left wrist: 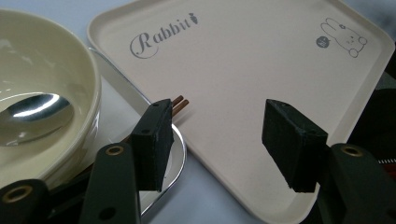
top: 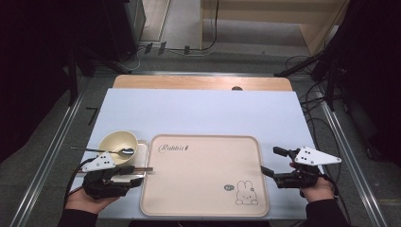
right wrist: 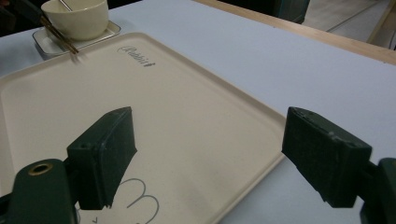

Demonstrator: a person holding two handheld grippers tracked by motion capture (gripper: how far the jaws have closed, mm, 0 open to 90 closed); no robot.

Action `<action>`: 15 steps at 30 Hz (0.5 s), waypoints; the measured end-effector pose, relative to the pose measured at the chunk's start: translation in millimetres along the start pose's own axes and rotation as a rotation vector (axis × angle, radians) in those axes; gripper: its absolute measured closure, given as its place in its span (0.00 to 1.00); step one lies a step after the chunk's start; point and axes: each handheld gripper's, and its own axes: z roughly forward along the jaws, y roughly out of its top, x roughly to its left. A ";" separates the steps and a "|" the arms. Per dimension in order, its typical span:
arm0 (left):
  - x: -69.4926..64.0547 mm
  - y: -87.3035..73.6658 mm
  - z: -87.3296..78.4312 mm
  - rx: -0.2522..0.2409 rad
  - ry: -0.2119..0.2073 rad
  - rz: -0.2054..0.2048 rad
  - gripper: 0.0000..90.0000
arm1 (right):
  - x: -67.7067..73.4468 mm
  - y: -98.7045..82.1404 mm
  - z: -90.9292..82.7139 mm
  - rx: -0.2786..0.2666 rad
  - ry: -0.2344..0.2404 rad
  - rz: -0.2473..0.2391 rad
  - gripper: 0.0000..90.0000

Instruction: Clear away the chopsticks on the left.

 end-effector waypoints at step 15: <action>5.4 -2.9 -18.8 0.101 0.091 -0.111 0.80 | -0.6 -1.8 0.0 0.016 -0.002 0.004 0.20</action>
